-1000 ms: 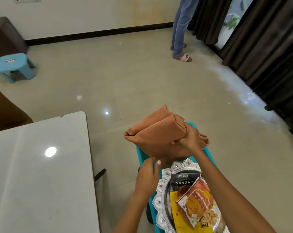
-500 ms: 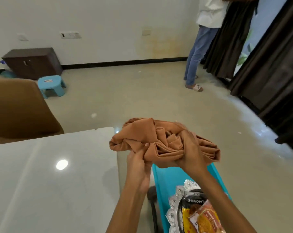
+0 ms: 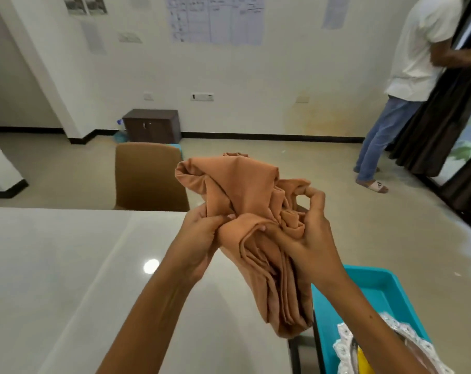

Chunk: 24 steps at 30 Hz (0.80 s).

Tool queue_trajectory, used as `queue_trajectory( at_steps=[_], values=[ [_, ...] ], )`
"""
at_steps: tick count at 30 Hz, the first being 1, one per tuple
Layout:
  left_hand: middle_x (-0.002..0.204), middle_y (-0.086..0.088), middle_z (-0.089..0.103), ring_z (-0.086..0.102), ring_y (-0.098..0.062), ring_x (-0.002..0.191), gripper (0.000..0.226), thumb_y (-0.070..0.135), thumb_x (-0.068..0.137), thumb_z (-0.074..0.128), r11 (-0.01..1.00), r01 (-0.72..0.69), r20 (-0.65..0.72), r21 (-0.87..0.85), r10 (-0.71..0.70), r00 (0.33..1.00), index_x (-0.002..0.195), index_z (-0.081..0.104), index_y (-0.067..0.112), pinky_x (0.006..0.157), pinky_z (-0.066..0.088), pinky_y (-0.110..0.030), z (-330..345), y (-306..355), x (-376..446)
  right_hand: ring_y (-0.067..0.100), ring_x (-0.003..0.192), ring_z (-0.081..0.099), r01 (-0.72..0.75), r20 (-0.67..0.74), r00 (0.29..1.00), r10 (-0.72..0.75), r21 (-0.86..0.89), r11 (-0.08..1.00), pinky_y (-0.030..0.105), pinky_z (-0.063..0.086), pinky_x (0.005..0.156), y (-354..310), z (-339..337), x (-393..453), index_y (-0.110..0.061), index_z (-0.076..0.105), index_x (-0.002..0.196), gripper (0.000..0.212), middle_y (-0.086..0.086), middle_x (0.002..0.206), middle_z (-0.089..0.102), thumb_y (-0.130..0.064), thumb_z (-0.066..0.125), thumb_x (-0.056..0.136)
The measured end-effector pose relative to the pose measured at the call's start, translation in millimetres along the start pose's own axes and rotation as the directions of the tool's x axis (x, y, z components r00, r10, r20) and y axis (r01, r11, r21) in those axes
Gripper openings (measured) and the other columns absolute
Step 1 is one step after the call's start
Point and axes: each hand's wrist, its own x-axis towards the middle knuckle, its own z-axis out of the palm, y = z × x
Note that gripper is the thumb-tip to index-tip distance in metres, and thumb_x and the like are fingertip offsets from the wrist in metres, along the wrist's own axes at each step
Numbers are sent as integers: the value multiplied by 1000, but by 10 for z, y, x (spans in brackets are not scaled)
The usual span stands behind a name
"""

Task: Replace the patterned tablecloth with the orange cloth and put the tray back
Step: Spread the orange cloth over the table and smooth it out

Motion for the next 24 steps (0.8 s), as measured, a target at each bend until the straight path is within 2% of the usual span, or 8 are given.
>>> queue_trajectory(
  at_steps=[3,5,8,12,15,19,22,24],
  values=[
    [105,-15,64,65,-26,89,19,5,96,46,997,34,-12,72,-33,999,107,61,6,68,58,-26,-550,153,-302,2,64,65,18,41,999,-20,44,999,15,51,59,-302,364,-154,-30,39,110,59,-13,70,67,-44,75,66],
    [103,-15,64,64,-25,87,20,3,96,44,993,58,-23,107,-56,998,107,60,5,66,58,-27,-891,221,-531,8,76,69,-34,93,995,23,124,992,23,56,66,-447,562,-259,-33,47,102,57,-8,83,71,-43,82,58],
    [82,-11,65,64,-17,65,12,4,94,49,985,98,-63,139,-90,994,95,61,5,55,55,-22,-1417,325,-858,21,85,70,-100,84,993,80,269,958,34,58,70,-555,807,-413,-17,57,98,47,4,102,70,-32,82,61],
    [68,-11,68,64,-17,54,15,13,94,54,964,160,-121,213,-137,983,88,62,1,53,57,-24,-2098,504,-1236,9,83,70,-180,-14,980,199,366,913,22,56,66,-577,1060,-610,-2,54,104,44,-6,106,68,-19,78,71],
    [63,-12,65,61,-20,53,24,17,95,52,945,190,-201,267,-138,970,79,61,3,46,53,-21,-2423,630,-1486,6,85,69,-216,-60,966,251,339,915,25,57,71,-493,1224,-719,-2,53,96,42,-11,111,65,-20,80,69],
    [70,-12,64,58,-23,64,20,14,94,53,946,192,-222,260,-135,966,80,61,3,47,54,-21,-2630,706,-1713,19,92,65,-294,-59,951,303,128,947,39,56,77,-328,1406,-858,-12,56,95,37,-2,109,64,-22,82,70],
    [67,-10,66,59,-22,63,18,11,93,55,947,177,-200,267,-125,972,79,62,3,53,55,-24,-2655,661,-1778,28,95,63,-320,181,919,351,-180,930,44,56,78,-357,1505,-980,-13,58,106,35,5,101,65,-16,76,77],
    [72,-11,66,60,-22,66,15,10,93,55,939,176,-205,295,-118,972,81,62,4,60,54,-26,-2629,589,-1782,25,95,64,-166,340,864,371,-504,848,42,54,82,-535,1586,-1072,-16,63,110,37,4,100,66,-27,74,78]
  ],
)
